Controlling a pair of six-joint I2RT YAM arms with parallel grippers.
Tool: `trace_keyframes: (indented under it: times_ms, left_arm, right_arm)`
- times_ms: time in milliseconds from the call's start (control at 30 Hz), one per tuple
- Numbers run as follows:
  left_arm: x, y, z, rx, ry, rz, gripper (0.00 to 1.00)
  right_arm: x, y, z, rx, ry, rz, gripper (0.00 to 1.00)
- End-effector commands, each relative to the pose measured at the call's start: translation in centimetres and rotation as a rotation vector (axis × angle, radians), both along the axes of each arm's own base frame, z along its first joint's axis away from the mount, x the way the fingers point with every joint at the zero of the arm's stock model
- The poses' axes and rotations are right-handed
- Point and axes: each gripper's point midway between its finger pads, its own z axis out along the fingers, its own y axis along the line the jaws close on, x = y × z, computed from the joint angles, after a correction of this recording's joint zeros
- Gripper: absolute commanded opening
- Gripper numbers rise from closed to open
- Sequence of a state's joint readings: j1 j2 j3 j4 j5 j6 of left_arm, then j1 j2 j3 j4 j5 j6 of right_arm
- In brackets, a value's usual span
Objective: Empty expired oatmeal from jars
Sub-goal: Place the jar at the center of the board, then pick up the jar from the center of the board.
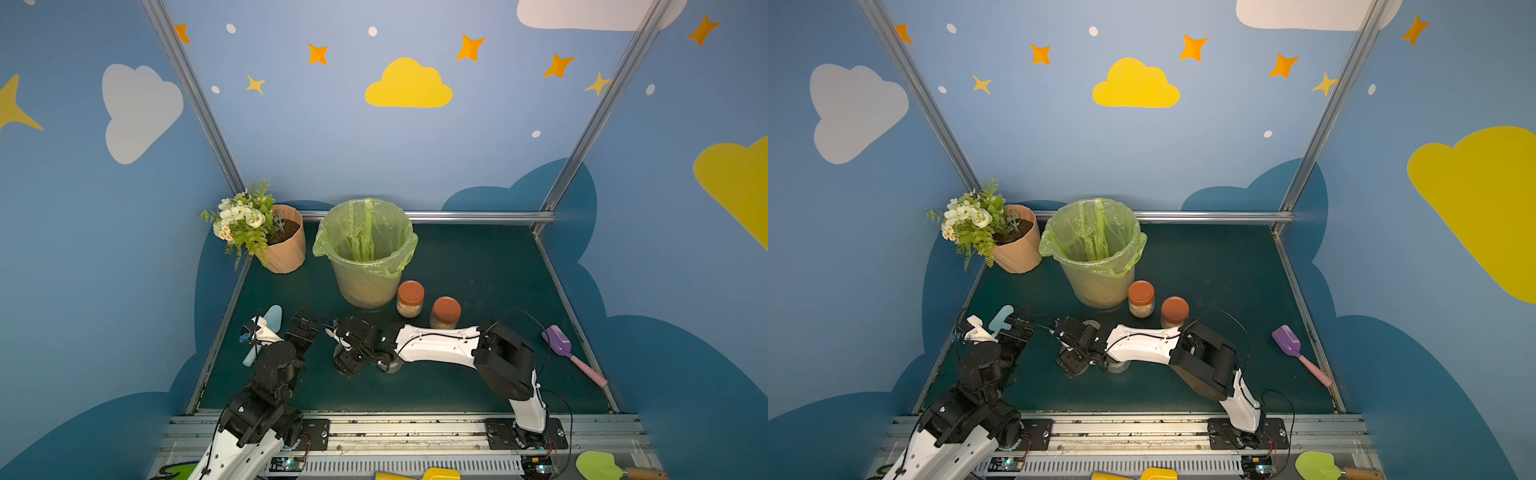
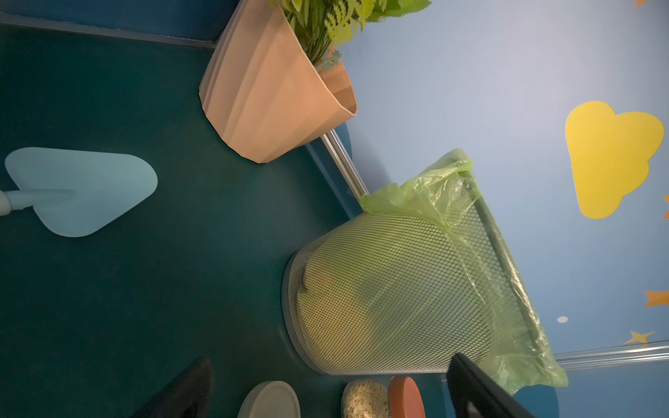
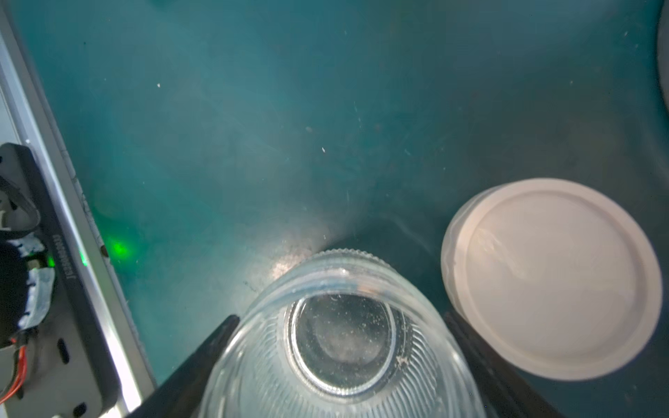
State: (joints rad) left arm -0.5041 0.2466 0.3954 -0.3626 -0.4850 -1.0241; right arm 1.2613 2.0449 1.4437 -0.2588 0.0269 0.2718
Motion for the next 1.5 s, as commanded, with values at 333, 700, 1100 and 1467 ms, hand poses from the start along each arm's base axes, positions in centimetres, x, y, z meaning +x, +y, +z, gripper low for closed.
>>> trace_keyframes:
  times_ms: [333, 700, 1100, 1467]
  left_arm:
    - [0.3, 0.4, 2.0, 0.034, -0.039, 0.022, 1.00]
    - [1.3, -2.8, 8.1, 0.107, -0.175, -0.159, 1.00]
    - [6.2, -13.8, 10.5, 0.199, -0.205, -0.610, 1.00]
    - [9.6, -20.7, 8.7, 0.281, -0.184, -0.802, 1.00]
  right_arm:
    - [-0.2, -0.3, 1.4, 0.000, -0.057, 0.028, 0.94]
    - [0.2, -3.8, 10.9, 0.087, -0.141, -0.040, 0.95]
    - [5.0, -18.9, 14.4, 0.104, -0.169, -0.441, 0.96]
    - [8.4, -27.4, 10.5, 0.053, -0.101, -0.686, 0.96]
